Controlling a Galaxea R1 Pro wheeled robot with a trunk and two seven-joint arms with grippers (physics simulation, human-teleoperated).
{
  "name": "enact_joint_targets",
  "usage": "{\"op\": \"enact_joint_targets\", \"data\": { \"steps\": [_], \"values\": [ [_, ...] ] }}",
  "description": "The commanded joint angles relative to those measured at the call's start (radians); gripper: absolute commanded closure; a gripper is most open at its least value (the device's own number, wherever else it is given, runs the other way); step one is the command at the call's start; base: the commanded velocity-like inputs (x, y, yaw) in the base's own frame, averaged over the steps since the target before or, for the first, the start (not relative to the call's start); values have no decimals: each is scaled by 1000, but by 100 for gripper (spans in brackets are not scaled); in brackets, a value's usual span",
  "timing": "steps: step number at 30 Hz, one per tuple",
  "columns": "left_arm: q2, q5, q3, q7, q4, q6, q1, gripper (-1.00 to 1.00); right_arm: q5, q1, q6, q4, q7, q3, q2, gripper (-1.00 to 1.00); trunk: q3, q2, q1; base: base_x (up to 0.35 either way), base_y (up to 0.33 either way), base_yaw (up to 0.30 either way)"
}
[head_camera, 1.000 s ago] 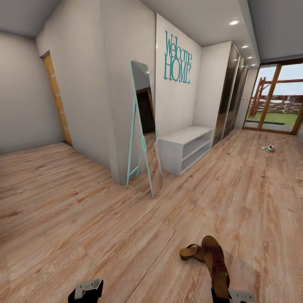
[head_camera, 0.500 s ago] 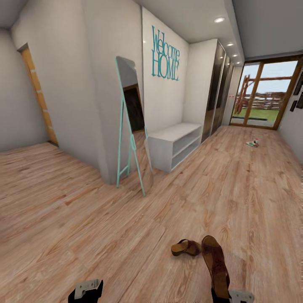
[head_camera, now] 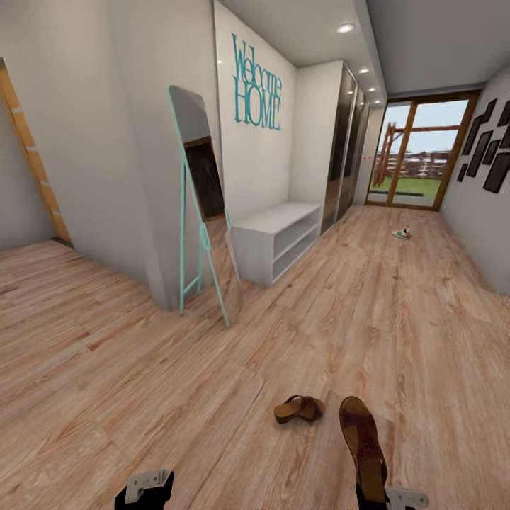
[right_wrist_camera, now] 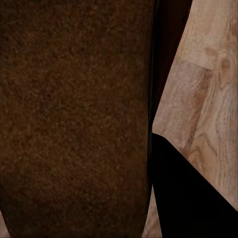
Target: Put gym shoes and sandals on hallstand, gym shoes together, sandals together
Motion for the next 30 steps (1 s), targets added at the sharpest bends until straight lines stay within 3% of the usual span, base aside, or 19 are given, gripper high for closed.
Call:
{"op": "enact_joint_targets", "data": {
  "steps": [1,23,30],
  "values": [
    [0,9,2,-7,1,-2,0,-100,-12,-1,-3,1,1,2,0,100,-1,0,0,0,0,-58],
    [0,9,2,-7,1,-2,0,-100,-7,-1,-3,9,1,4,-1,100,-2,0,0,1,2,-7],
    [0,9,2,-7,1,-2,0,-100,-8,-1,-3,8,-2,5,0,100,-2,0,0,73,170,-39]
  ]
}}
